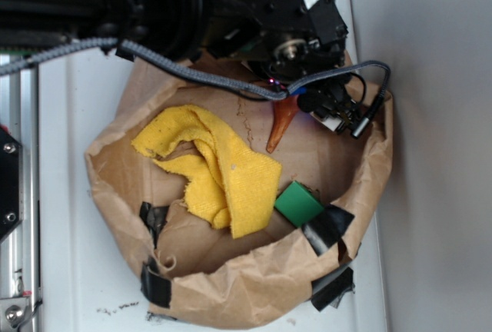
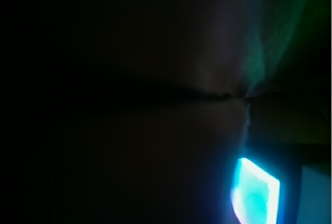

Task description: Grab the shell.

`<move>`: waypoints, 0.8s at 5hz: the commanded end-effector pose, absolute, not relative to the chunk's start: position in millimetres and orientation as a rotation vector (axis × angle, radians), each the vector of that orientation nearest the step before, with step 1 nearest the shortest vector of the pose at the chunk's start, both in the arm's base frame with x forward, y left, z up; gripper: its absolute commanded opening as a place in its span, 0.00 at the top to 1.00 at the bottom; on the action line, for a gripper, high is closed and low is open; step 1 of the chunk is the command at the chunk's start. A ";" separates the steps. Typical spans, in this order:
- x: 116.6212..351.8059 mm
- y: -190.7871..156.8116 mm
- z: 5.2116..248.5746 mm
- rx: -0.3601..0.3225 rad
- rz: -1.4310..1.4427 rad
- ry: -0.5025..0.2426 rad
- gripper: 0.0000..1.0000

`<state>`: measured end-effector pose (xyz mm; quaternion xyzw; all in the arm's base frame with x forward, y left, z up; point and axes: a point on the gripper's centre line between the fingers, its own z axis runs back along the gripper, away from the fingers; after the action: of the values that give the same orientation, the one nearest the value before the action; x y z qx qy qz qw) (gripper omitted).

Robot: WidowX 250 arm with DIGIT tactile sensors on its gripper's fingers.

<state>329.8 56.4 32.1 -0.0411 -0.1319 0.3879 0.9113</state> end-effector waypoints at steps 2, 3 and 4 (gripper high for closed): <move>292.8 32.6 81.4 -0.219 0.638 -0.244 0.00; 281.2 17.4 75.8 -0.182 0.571 -0.307 0.00; 287.5 16.3 61.9 -0.145 0.572 -0.313 0.00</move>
<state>287.0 13.3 55.0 -0.0648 -0.1377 0.2857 0.9462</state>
